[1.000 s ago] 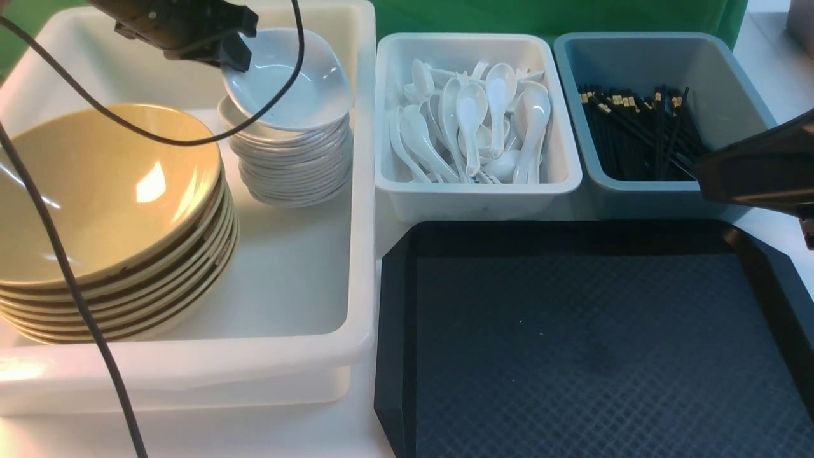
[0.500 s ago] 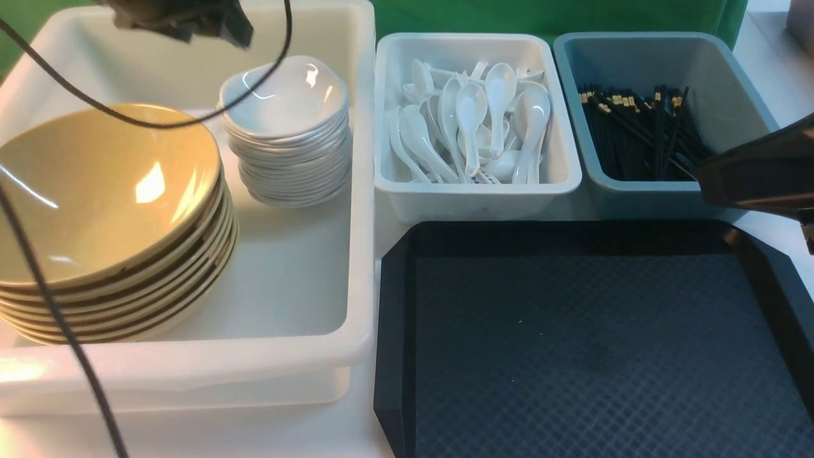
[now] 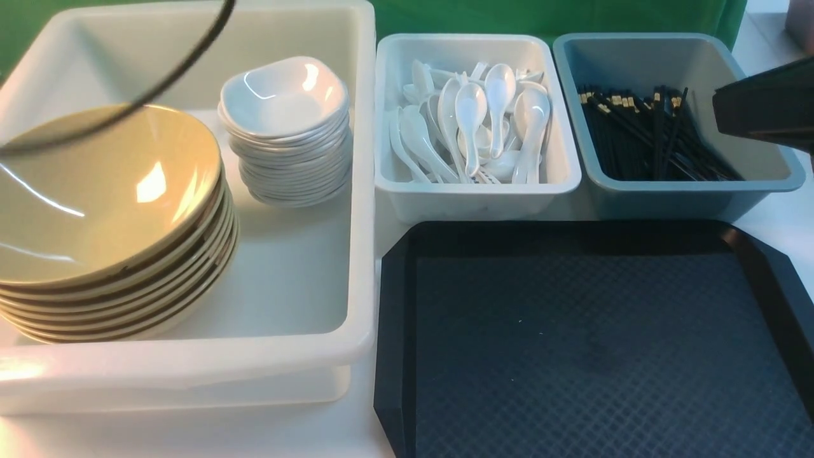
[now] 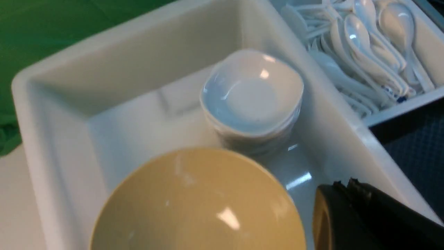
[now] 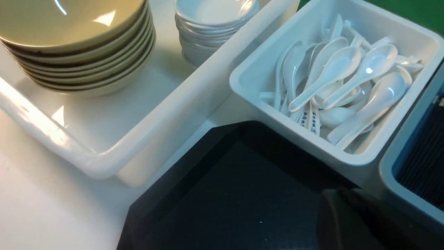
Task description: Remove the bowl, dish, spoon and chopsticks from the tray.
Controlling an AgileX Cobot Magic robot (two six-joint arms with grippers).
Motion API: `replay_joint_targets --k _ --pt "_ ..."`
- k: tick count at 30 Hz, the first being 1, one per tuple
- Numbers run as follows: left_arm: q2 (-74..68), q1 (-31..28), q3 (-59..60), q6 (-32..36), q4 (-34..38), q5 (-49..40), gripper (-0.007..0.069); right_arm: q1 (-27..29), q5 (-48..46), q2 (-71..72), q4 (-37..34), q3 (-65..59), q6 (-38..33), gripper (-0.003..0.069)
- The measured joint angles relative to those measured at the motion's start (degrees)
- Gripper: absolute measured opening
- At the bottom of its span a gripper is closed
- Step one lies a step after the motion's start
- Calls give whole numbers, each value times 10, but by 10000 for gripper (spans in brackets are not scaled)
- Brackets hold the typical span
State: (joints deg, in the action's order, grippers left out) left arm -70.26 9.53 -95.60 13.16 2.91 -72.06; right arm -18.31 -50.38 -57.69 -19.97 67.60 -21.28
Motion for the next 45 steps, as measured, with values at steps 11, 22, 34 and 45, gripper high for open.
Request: replay_joint_targets --k 11,22,34,45 --pt "440 1 477 -42 -29 177 -11 0 141 154 -2 -139 -41 45" --pt "700 1 662 -109 -64 202 -11 0 289 323 -8 -284 -40 45" --pt "702 1 667 -109 -66 207 -11 0 296 325 -8 -304 -39 45" --pt "702 1 667 -109 -66 207 -11 0 296 325 -8 -304 -39 45"
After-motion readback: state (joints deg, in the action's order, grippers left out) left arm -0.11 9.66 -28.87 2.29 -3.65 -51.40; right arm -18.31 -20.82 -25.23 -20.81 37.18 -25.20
